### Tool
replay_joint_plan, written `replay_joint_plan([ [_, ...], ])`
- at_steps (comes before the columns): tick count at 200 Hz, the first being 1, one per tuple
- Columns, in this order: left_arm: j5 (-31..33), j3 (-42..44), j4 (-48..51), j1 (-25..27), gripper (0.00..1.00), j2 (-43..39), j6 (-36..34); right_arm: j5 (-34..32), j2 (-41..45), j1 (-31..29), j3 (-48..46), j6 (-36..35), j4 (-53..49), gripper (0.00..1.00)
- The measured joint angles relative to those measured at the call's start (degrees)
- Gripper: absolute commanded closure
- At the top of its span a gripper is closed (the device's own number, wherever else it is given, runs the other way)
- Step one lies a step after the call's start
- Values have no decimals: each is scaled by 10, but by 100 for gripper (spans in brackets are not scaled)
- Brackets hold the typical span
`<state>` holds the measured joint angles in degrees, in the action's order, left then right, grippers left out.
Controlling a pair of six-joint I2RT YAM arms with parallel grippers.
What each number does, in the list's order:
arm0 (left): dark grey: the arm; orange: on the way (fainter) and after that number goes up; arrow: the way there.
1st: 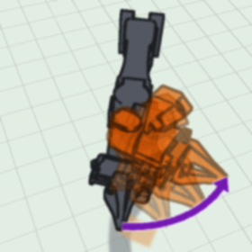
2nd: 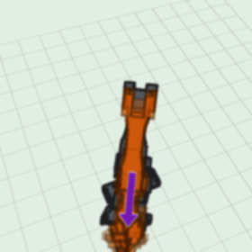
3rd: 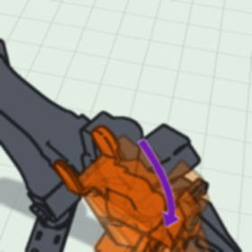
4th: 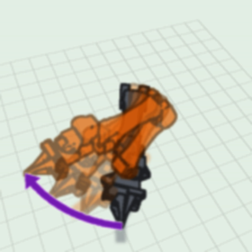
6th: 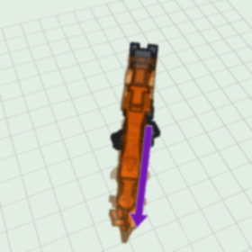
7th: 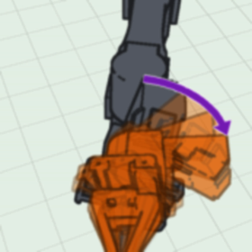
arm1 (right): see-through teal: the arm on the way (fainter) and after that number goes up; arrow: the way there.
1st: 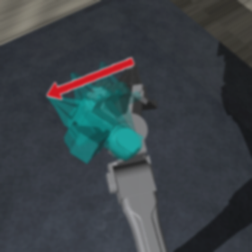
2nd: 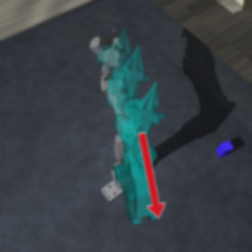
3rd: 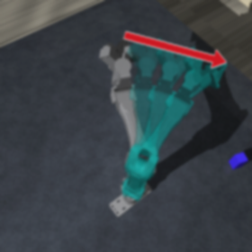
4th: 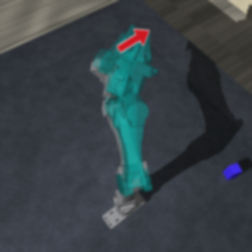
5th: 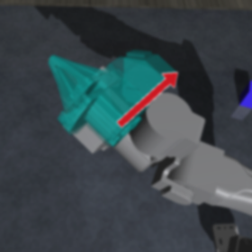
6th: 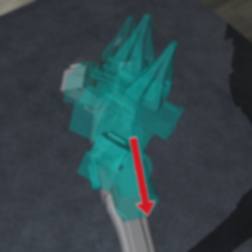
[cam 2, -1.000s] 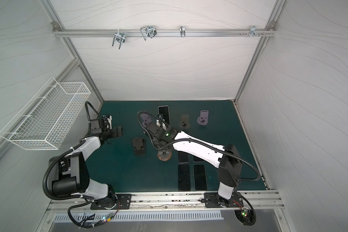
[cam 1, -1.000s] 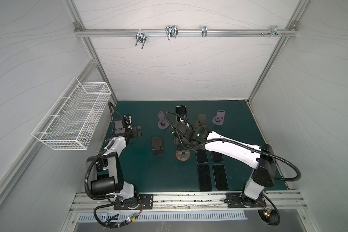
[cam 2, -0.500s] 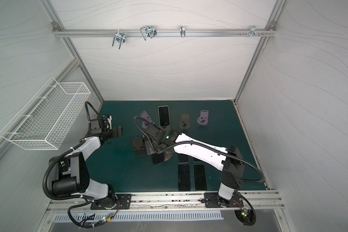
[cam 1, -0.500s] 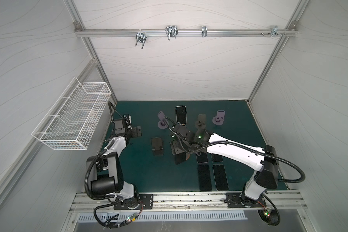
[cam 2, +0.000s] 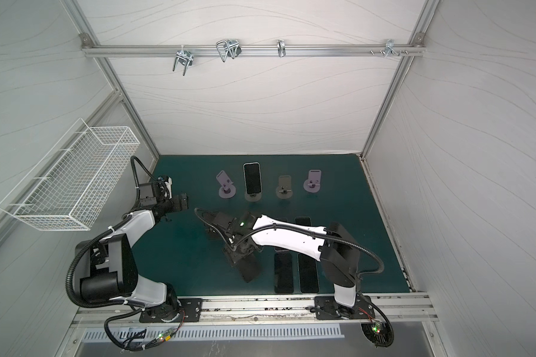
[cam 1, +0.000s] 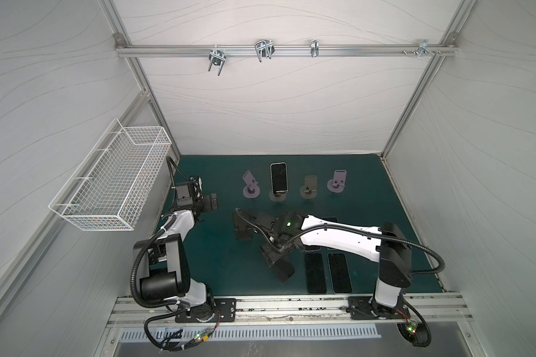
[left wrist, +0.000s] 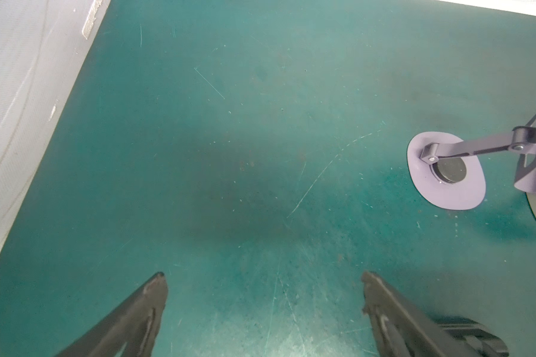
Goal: Remove the phone from the phone stand
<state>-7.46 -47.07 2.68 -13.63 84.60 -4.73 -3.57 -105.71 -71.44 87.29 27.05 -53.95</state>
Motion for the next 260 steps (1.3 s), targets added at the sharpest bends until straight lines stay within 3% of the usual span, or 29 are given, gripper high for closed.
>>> replay_joint_plan([
  [131, 6, 2, -2, 0, 1, -2, 4, -1, -113, -9, -14, -40, -1, 34],
  [260, 7, 4, -5, -2, 3, -6, 4, 12, -140, -8, 2, -39, -19, 21],
])
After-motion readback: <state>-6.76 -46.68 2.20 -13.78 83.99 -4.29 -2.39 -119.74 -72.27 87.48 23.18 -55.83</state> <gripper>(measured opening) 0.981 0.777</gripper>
